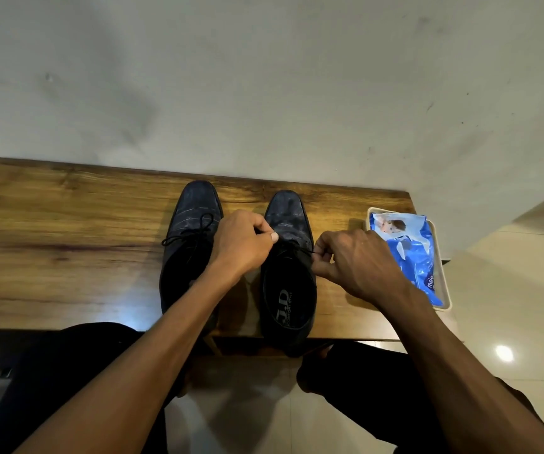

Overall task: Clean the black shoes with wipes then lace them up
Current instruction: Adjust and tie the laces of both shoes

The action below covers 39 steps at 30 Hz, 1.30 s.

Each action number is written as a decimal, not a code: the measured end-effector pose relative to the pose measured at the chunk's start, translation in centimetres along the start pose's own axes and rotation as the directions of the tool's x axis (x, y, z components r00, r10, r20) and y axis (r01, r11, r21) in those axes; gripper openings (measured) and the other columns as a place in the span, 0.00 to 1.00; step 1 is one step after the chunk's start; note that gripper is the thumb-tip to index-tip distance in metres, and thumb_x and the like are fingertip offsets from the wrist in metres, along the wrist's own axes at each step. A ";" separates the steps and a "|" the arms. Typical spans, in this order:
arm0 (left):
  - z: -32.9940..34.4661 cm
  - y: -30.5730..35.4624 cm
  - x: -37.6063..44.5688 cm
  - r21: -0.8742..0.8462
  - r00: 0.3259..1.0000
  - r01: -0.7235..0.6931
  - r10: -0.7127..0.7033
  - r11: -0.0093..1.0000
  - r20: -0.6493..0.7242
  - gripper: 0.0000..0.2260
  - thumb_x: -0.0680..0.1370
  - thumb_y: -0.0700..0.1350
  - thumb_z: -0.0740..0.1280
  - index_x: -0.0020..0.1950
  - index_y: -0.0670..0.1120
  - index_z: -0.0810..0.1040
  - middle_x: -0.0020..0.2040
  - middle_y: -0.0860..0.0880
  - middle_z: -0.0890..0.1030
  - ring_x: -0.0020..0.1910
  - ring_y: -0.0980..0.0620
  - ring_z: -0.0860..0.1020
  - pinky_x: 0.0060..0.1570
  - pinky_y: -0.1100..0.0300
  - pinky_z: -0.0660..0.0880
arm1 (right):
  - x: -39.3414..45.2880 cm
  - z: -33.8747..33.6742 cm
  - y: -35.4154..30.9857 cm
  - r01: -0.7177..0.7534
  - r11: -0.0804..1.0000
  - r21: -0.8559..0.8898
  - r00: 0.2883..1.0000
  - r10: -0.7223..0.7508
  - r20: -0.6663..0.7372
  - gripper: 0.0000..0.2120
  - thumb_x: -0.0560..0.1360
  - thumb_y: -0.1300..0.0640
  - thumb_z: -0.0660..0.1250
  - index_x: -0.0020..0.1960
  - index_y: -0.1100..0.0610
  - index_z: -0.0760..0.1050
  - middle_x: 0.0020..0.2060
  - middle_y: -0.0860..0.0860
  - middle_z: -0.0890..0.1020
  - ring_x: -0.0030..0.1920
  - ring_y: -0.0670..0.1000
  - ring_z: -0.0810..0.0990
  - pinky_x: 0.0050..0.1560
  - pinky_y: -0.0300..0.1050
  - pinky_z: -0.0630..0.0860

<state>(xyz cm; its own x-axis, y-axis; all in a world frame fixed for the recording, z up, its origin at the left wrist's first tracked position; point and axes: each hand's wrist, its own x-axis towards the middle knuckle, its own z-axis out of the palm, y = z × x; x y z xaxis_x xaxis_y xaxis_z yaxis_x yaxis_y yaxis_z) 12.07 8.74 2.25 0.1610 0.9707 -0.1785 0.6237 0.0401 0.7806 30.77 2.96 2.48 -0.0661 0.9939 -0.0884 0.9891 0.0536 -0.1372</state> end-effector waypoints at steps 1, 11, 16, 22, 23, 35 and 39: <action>0.0 -0.1 0.1 0.011 1.000 -0.005 0.005 1.000 -0.005 0.04 0.76 0.43 0.73 0.41 0.47 0.84 0.43 0.55 0.80 0.46 0.55 0.79 0.50 0.57 0.77 | 0.0 0.0 0.0 0.002 1.000 -0.005 1.000 -0.002 -0.002 0.04 0.76 0.45 0.66 0.45 0.45 0.76 0.40 0.45 0.83 0.42 0.48 0.81 0.45 0.46 0.72; -1.3 -0.3 -0.2 0.022 0.987 -0.160 0.160 0.987 -0.001 0.05 0.77 0.47 0.72 0.51 0.48 0.82 0.44 0.56 0.80 0.39 0.62 0.76 0.37 0.70 0.68 | -0.4 0.0 0.8 -0.107 0.897 0.429 0.994 0.095 0.050 0.12 0.76 0.40 0.69 0.52 0.47 0.79 0.43 0.41 0.83 0.44 0.42 0.81 0.46 0.44 0.78; -5.6 -1.6 -0.4 0.208 0.980 -0.160 0.180 0.965 -0.081 0.32 0.70 0.53 0.77 0.70 0.48 0.68 0.64 0.47 0.73 0.62 0.50 0.74 0.62 0.51 0.74 | -0.7 0.0 0.0 -0.230 0.901 0.368 0.964 0.161 0.211 0.49 0.60 0.25 0.69 0.73 0.51 0.68 0.58 0.47 0.83 0.52 0.49 0.81 0.54 0.47 0.78; -10.5 -6.3 -1.1 0.312 0.941 0.301 -0.333 0.901 0.053 0.31 0.66 0.53 0.81 0.58 0.41 0.68 0.56 0.43 0.75 0.56 0.42 0.75 0.56 0.46 0.74 | -0.3 0.5 -1.1 -0.288 0.869 0.403 0.936 0.167 0.308 0.31 0.73 0.45 0.76 0.70 0.57 0.71 0.51 0.53 0.85 0.30 0.49 0.85 0.37 0.46 0.84; -10.7 -6.8 -1.2 0.247 0.924 0.322 -0.360 0.914 0.127 0.27 0.66 0.49 0.81 0.55 0.41 0.70 0.54 0.45 0.78 0.53 0.44 0.77 0.57 0.45 0.75 | -0.2 0.6 -1.3 -0.278 0.876 0.394 0.941 0.167 0.293 0.28 0.74 0.46 0.75 0.67 0.57 0.72 0.49 0.53 0.86 0.29 0.48 0.85 0.38 0.47 0.84; -8.0 -8.0 -0.6 0.368 0.994 0.086 -0.105 0.926 0.033 0.10 0.73 0.42 0.71 0.53 0.42 0.82 0.43 0.44 0.85 0.41 0.46 0.82 0.45 0.47 0.82 | 1.5 1.5 -2.9 -0.243 0.878 0.413 0.967 0.184 0.177 0.18 0.76 0.52 0.71 0.63 0.56 0.76 0.49 0.52 0.83 0.27 0.48 0.84 0.34 0.48 0.84; -7.0 -7.6 -0.1 0.327 0.998 0.062 -0.069 0.943 0.012 0.09 0.74 0.42 0.72 0.53 0.42 0.82 0.42 0.45 0.84 0.40 0.46 0.82 0.44 0.47 0.82 | 2.0 1.3 -3.6 -0.234 0.875 0.425 0.970 0.181 0.162 0.15 0.76 0.52 0.70 0.60 0.57 0.76 0.49 0.53 0.83 0.27 0.47 0.84 0.34 0.49 0.84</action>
<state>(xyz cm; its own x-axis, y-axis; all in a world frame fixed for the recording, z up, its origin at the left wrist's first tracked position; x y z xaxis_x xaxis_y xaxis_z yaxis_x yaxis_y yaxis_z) 1.94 9.96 0.52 0.1264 0.9627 -0.2394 0.8481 0.0203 0.5294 26.90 4.61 1.52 0.0931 0.9583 -0.2701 0.8246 -0.2262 -0.5186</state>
